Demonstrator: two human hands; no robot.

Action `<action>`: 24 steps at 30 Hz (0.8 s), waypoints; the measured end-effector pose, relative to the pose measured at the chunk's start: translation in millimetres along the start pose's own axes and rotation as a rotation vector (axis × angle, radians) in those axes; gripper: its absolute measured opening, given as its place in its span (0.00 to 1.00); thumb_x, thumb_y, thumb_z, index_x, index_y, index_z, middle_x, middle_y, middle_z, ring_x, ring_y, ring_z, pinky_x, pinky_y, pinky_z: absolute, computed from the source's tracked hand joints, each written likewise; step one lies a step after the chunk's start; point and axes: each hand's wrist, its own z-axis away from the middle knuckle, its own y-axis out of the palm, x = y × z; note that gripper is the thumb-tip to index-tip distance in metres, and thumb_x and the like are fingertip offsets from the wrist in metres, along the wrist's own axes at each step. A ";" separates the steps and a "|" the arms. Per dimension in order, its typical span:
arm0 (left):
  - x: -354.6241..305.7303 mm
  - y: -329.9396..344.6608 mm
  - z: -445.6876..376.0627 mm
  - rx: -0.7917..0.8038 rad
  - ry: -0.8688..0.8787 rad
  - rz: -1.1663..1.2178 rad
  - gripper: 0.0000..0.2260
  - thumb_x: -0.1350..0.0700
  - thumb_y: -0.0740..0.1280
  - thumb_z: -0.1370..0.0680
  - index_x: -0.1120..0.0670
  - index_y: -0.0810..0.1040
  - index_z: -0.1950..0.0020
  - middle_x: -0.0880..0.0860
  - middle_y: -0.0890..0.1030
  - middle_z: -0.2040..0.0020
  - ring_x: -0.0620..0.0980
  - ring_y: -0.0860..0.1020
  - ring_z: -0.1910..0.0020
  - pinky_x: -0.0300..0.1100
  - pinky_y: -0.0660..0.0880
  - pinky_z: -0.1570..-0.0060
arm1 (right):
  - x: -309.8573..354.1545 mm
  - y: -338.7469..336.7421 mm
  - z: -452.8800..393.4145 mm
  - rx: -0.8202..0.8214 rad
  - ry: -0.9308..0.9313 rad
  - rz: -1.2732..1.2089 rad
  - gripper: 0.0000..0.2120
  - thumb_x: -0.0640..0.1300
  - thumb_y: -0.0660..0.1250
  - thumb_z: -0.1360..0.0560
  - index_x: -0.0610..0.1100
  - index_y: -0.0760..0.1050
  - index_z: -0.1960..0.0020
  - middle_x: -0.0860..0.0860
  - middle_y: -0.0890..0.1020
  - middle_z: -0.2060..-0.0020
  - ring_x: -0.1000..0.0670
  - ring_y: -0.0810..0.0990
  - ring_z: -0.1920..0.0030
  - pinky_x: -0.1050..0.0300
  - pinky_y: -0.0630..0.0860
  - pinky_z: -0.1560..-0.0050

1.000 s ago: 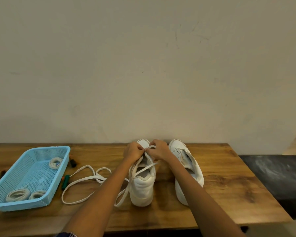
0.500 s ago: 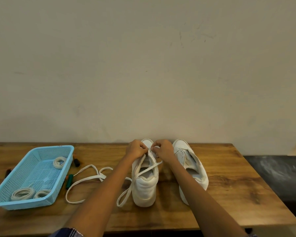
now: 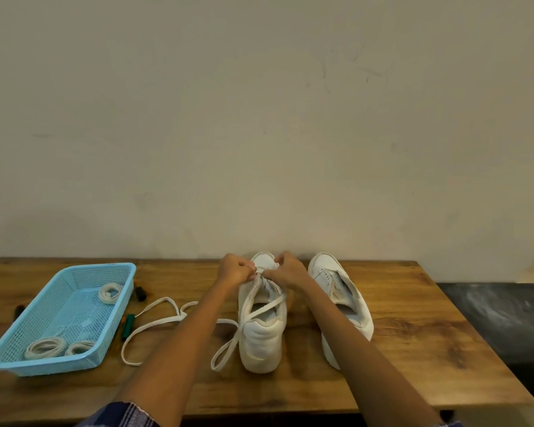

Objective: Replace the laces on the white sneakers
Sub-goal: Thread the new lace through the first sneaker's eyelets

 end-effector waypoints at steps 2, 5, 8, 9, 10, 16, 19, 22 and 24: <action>0.3 -11.6 -1.0 -0.049 -0.043 0.069 0.07 0.70 0.67 0.26 0.63 0.80 0.64 0.60 0.82 0.54 0.49 0.80 0.66 0.44 0.81 0.57 | 2.0 3.2 1.4 -0.014 0.004 -0.026 0.22 0.48 0.71 0.30 0.42 0.68 0.41 0.48 0.75 0.48 0.50 0.73 0.49 0.58 0.71 0.53; -1.6 -32.7 -5.1 -0.201 -0.031 0.050 0.10 0.67 0.65 0.25 0.63 0.80 0.65 0.57 0.82 0.61 0.52 0.82 0.65 0.47 0.81 0.57 | 0.8 7.9 3.8 0.004 0.048 -0.105 0.22 0.47 0.71 0.30 0.43 0.68 0.40 0.49 0.74 0.47 0.50 0.73 0.48 0.58 0.71 0.50; -1.0 -46.8 -14.6 -0.346 -0.028 0.051 0.09 0.66 0.65 0.27 0.65 0.82 0.64 0.61 0.83 0.64 0.59 0.83 0.63 0.53 0.81 0.58 | 3.0 16.2 7.2 0.049 0.064 -0.117 0.23 0.46 0.70 0.30 0.44 0.68 0.38 0.49 0.73 0.45 0.50 0.73 0.46 0.57 0.72 0.47; -1.8 -47.9 -16.2 -0.368 -0.037 0.036 0.08 0.65 0.65 0.27 0.66 0.82 0.63 0.63 0.83 0.64 0.60 0.83 0.62 0.54 0.81 0.60 | 4.3 18.8 8.5 0.048 0.064 -0.114 0.22 0.46 0.69 0.30 0.44 0.68 0.38 0.49 0.74 0.45 0.50 0.73 0.45 0.56 0.73 0.45; -3.6 -47.7 -15.7 -0.373 -0.044 0.012 0.09 0.64 0.65 0.27 0.67 0.82 0.62 0.62 0.83 0.64 0.59 0.83 0.62 0.51 0.81 0.62 | 5.1 20.9 9.8 0.031 0.058 -0.107 0.21 0.46 0.69 0.30 0.44 0.69 0.39 0.49 0.75 0.46 0.50 0.74 0.46 0.55 0.73 0.44; -10.0 -38.7 12.5 -0.195 -0.109 -0.120 0.07 0.61 0.69 0.26 0.63 0.80 0.62 0.57 0.84 0.62 0.50 0.83 0.62 0.37 0.75 0.69 | -0.7 24.0 15.6 -0.158 0.048 -0.064 0.18 0.48 0.68 0.27 0.41 0.71 0.42 0.46 0.78 0.46 0.50 0.74 0.51 0.59 0.69 0.54; -5.0 -29.1 19.4 -0.123 -0.133 -0.130 0.13 0.62 0.67 0.26 0.59 0.73 0.71 0.57 0.82 0.66 0.53 0.84 0.59 0.41 0.77 0.66 | 1.2 26.6 19.5 -0.223 0.086 -0.066 0.18 0.47 0.66 0.26 0.40 0.70 0.40 0.44 0.77 0.44 0.46 0.77 0.47 0.58 0.70 0.55; -11.1 -27.4 25.9 -0.114 -0.108 -0.131 0.20 0.63 0.66 0.25 0.56 0.63 0.74 0.55 0.80 0.71 0.53 0.84 0.58 0.34 0.65 0.76 | 5.4 28.9 24.3 -0.308 0.159 -0.055 0.19 0.47 0.65 0.25 0.42 0.66 0.37 0.42 0.72 0.40 0.44 0.75 0.44 0.57 0.70 0.54; -19.8 -31.4 31.8 -0.120 -0.078 -0.142 0.20 0.63 0.64 0.23 0.56 0.62 0.73 0.56 0.82 0.67 0.53 0.84 0.59 0.30 0.62 0.81 | 9.0 30.2 27.3 -0.351 0.197 0.010 0.21 0.49 0.65 0.24 0.42 0.64 0.36 0.42 0.69 0.39 0.43 0.73 0.42 0.57 0.69 0.54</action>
